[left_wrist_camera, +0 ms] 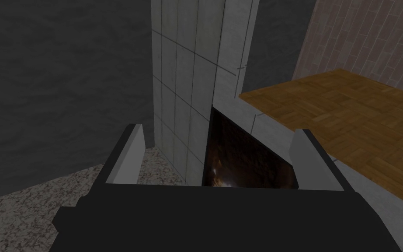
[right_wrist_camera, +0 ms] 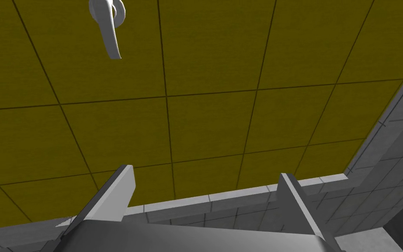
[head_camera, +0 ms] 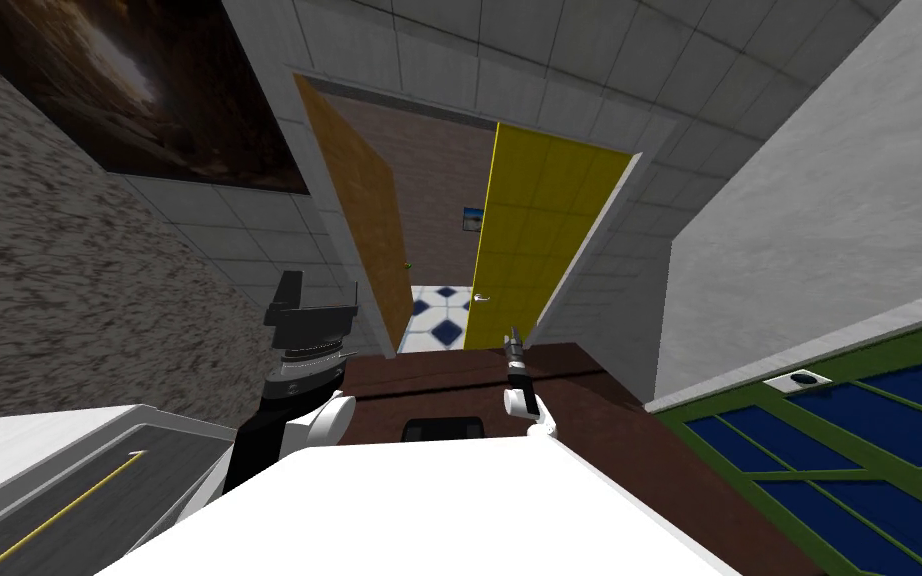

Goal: Push the door open

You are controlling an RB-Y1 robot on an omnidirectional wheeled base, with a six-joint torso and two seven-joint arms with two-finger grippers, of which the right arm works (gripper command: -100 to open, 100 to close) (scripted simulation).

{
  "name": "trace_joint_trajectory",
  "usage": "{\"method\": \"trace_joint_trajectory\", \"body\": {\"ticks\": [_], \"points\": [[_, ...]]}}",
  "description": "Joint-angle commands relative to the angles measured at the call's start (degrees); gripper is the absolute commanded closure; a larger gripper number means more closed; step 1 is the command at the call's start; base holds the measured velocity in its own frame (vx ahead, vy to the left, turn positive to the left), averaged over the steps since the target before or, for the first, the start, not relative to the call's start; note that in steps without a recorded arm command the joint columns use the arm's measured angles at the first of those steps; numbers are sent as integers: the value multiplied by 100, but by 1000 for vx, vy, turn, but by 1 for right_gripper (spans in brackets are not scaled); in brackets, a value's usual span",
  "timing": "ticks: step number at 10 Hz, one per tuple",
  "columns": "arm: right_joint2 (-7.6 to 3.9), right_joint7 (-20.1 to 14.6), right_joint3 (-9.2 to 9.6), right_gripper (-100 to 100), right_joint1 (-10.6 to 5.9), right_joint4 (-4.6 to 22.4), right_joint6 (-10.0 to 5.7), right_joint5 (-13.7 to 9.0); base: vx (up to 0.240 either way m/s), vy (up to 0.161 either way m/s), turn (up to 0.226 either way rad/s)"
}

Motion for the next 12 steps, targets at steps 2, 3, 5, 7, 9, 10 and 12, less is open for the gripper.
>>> {"method": "trace_joint_trajectory", "body": {"ticks": [2,3,5,7,9,10,12], "points": [[-21,31,-28,-100,-131,371,-75,-39,91,-39,133],[-22,47,-39,-100,-186,503,-94,-52,84,-41,137],[-24,79,-61,-100,-295,767,-131,-79,96,-59,108],[-26,110,-82,-100,-405,1030,-169,-105,77,-54,120],[-25,154,-112,-100,-554,1390,-221,-141,115,-58,165],[-25,168,-121,-100,-604,1509,-238,-153,91,-60,86],[-23,209,-149,-100,-746,1849,-287,-188,94,-72,136]]}}
